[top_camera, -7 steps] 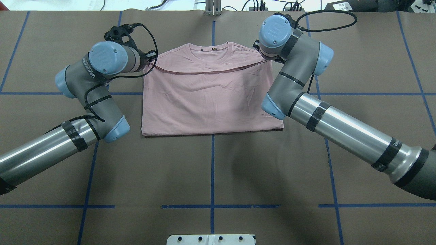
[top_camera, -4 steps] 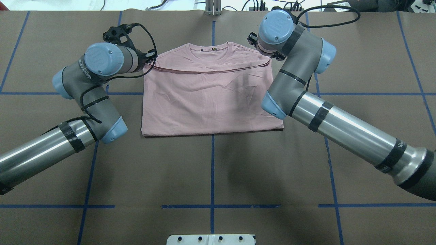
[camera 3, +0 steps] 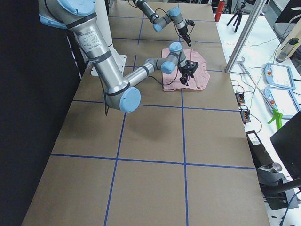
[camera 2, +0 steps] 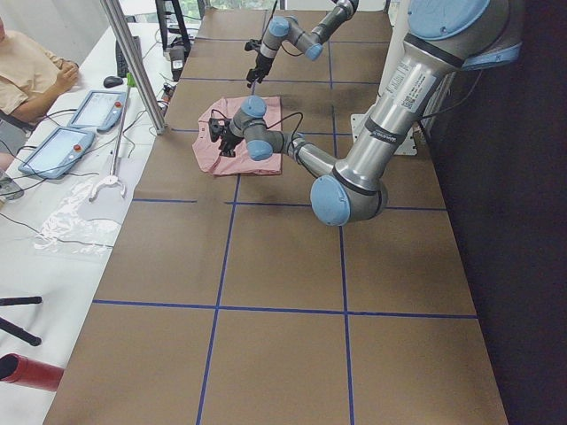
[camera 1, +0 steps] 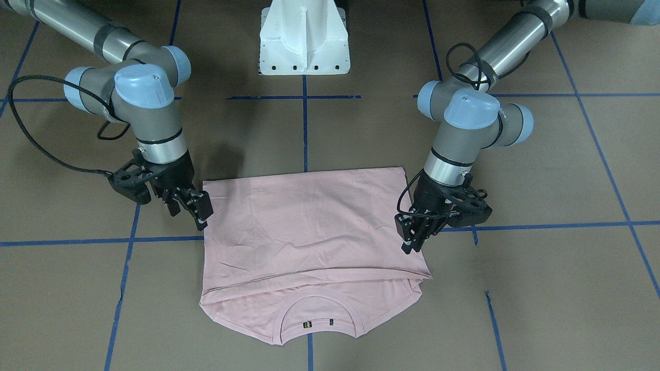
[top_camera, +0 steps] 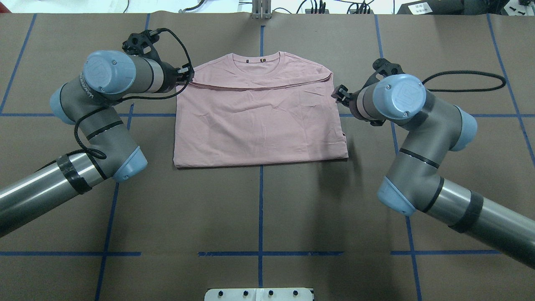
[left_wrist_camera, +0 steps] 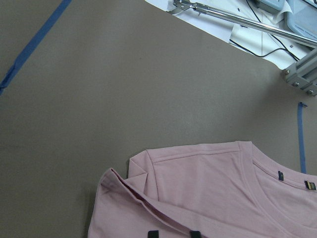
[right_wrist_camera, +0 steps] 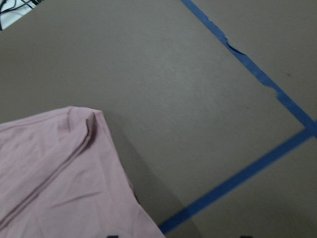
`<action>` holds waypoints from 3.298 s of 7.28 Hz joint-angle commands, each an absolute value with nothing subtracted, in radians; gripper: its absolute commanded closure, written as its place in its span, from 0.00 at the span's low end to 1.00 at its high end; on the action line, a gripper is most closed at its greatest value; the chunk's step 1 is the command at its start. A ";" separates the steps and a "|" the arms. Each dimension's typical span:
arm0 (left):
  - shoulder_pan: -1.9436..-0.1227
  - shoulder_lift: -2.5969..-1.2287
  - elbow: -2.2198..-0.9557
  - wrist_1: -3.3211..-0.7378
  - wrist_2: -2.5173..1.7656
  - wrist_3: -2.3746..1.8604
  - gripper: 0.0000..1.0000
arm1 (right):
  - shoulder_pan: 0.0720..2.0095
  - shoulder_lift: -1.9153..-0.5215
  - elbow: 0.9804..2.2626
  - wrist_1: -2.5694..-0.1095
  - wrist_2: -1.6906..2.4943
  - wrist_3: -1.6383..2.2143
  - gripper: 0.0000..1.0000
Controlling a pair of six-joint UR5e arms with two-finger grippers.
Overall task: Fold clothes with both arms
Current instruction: 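Release the hem at the collar and lower the right gripper to the folded edge, then grasp the folded shirt's side with the right gripper and drag it toward the robot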
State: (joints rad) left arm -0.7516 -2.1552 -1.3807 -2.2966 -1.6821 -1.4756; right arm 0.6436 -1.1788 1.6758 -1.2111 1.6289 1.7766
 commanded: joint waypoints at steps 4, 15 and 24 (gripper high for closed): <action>-0.750 -2.154 -1.385 -2.296 -1.680 -1.470 0.65 | 0.526 -1.227 1.713 -1.215 1.625 2.002 0.23; -0.753 -2.146 -1.439 -2.289 -1.689 -1.476 0.66 | 0.412 -1.450 2.019 -1.236 1.667 2.006 1.00; -0.585 -1.964 -1.837 -2.124 -1.847 -1.793 0.00 | 0.160 -1.635 2.353 -1.253 1.830 2.161 0.00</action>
State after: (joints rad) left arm -0.6461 -1.9881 -1.7655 -2.2034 -1.8517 -1.7372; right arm 0.0792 -1.6436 2.3286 -1.2540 1.8256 2.1628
